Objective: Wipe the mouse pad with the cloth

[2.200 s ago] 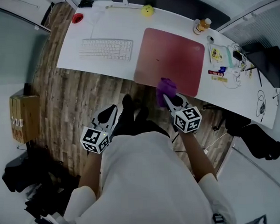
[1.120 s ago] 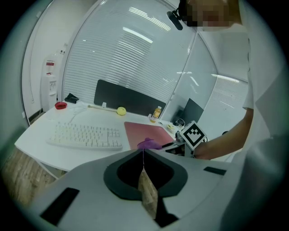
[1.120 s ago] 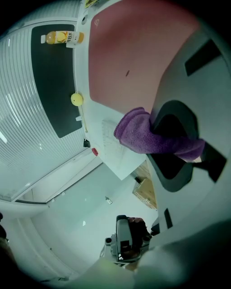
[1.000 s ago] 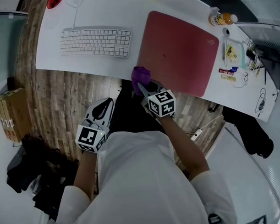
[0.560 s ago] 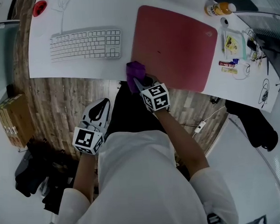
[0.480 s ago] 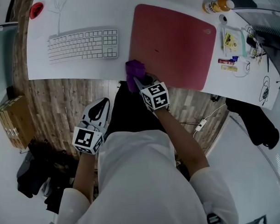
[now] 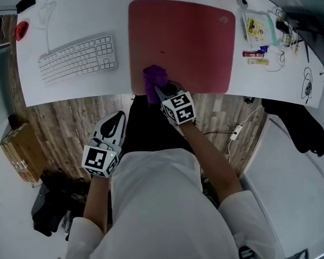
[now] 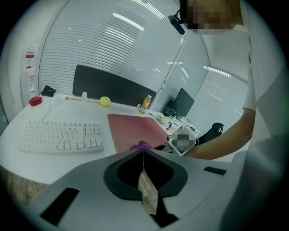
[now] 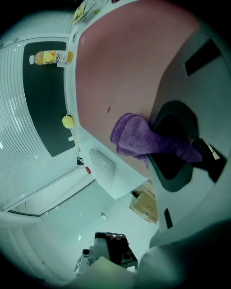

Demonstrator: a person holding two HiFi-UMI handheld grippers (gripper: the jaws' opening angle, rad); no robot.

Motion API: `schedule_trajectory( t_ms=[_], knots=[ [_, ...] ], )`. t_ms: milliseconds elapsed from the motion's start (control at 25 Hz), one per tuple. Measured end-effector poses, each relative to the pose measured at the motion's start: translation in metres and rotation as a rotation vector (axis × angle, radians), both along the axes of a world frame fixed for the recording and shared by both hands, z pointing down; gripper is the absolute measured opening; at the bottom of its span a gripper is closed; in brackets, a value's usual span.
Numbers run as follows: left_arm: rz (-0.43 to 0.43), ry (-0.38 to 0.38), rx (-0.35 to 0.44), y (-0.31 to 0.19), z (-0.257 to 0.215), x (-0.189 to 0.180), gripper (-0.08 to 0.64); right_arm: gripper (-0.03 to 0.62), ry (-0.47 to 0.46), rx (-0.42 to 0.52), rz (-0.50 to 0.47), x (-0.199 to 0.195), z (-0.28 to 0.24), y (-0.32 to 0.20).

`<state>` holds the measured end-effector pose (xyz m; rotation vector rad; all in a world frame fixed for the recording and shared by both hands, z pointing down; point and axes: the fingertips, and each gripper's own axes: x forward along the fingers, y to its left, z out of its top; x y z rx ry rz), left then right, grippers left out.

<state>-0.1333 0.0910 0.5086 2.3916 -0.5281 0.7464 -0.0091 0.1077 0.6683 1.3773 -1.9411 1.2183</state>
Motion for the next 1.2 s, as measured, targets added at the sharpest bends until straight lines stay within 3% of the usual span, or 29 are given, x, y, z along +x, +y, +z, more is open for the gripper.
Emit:
schedule_trajectory(
  t_ms=[840, 1200],
  knots=[
    [0.168, 0.010, -0.020, 0.014, 0.005, 0.050, 0.021, 0.084, 0.161, -0.056, 0.253, 0.153, 0.002, 0.085],
    [0.227, 0.012, -0.023, 0.008, 0.007, 0.061, 0.021, 0.083, 0.245, -0.085, 0.295, 0.199, 0.003, 0.115]
  ],
)
